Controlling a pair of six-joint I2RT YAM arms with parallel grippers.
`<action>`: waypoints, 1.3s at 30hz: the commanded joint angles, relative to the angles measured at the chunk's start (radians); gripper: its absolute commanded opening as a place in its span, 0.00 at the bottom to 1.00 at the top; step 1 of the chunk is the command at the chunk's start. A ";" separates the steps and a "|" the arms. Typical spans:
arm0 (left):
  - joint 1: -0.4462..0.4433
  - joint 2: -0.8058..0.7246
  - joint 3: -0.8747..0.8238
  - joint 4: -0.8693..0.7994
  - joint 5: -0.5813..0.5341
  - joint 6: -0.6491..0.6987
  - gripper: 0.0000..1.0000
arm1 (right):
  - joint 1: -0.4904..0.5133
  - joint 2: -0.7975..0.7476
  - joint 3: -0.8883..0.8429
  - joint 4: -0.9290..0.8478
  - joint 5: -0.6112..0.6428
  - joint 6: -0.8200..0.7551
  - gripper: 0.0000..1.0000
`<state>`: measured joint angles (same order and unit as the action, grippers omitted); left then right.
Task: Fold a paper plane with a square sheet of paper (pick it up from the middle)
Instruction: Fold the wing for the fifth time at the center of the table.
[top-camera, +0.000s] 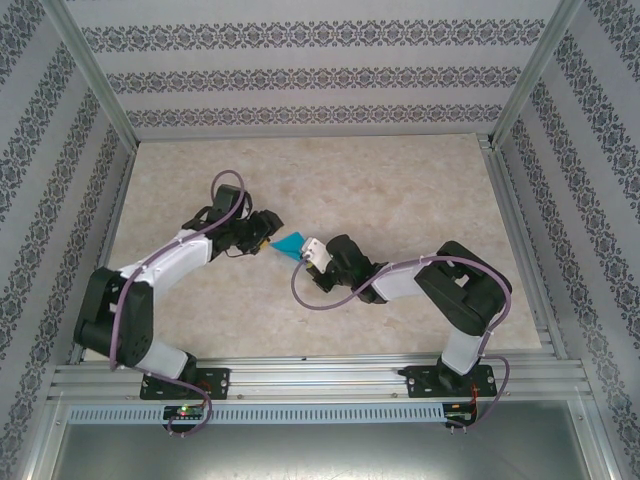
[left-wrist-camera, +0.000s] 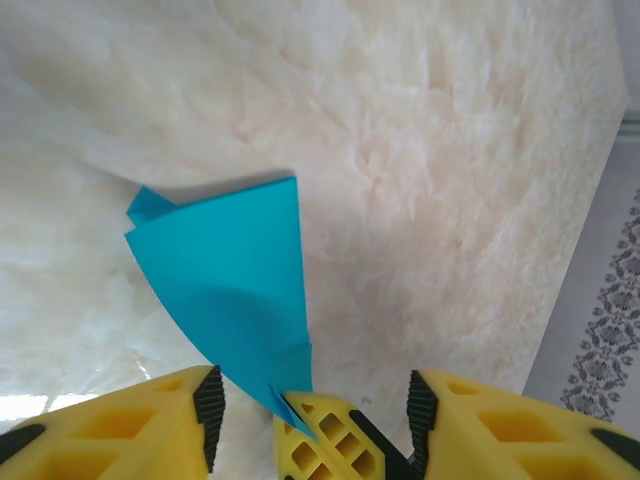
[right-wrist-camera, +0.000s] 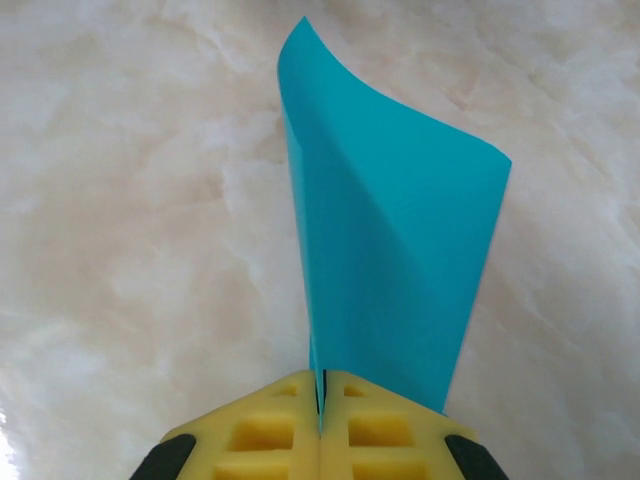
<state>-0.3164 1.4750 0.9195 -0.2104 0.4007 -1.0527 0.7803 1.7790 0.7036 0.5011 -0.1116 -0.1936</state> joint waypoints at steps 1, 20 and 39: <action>0.006 -0.048 -0.060 -0.027 -0.048 0.035 0.57 | -0.016 -0.006 0.042 -0.065 -0.100 0.150 0.00; -0.042 0.011 -0.352 0.548 0.131 -0.022 0.48 | -0.069 0.118 0.142 -0.086 -0.332 0.588 0.00; -0.071 0.093 -0.336 0.647 0.163 -0.003 0.32 | -0.153 0.151 0.070 0.157 -0.466 0.935 0.00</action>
<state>-0.3733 1.5536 0.5686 0.3817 0.5407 -1.0706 0.6315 1.8996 0.7864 0.5789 -0.5201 0.6579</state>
